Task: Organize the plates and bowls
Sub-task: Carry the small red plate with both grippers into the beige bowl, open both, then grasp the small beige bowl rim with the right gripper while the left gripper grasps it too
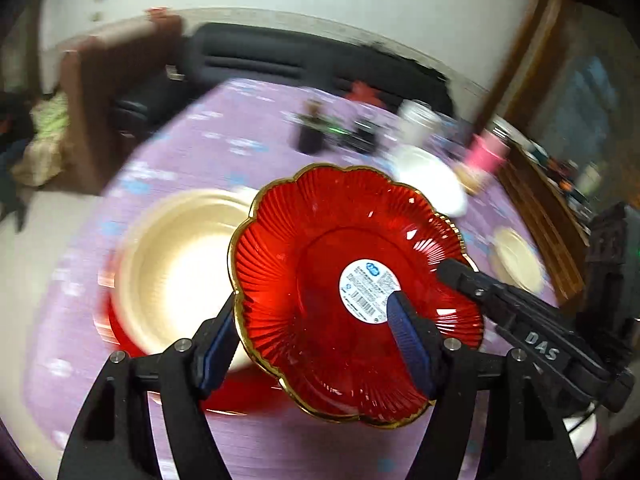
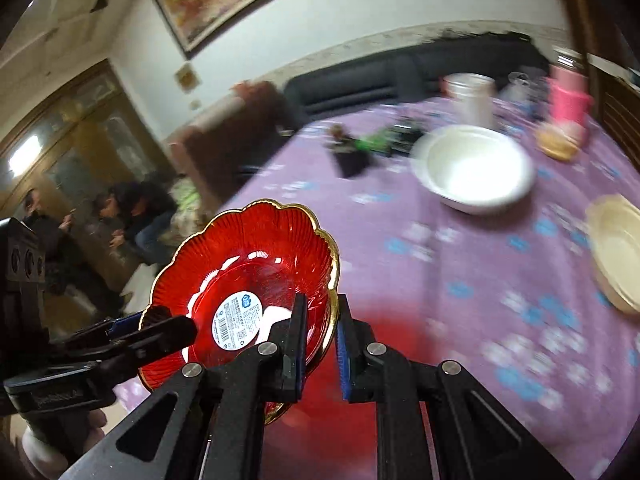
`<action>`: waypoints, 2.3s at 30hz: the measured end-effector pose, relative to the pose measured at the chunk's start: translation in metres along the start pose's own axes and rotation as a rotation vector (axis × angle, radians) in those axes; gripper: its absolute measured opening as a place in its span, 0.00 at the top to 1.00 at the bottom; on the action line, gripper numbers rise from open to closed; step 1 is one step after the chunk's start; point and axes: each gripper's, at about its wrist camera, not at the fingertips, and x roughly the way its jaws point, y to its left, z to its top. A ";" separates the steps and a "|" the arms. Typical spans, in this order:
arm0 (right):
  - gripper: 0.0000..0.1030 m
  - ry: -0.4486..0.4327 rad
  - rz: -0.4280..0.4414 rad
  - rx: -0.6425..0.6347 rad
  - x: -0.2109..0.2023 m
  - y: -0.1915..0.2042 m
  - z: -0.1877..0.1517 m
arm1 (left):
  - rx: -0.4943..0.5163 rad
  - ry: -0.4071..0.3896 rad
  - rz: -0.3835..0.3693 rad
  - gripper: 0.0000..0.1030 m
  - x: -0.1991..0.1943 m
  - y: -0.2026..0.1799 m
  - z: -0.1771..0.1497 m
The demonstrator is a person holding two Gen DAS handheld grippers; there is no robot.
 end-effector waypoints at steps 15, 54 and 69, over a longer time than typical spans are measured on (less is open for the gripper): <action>0.86 0.099 -0.011 -0.099 0.096 0.074 0.002 | 0.014 -0.054 0.281 0.28 0.007 0.071 -0.003; 0.40 -0.096 -0.088 -0.011 0.015 0.017 -0.067 | 0.078 -0.203 0.466 0.12 -0.033 0.009 -0.053; 0.37 -0.075 -0.110 0.021 0.013 -0.002 -0.072 | 0.139 -0.163 0.444 0.12 -0.019 -0.016 -0.061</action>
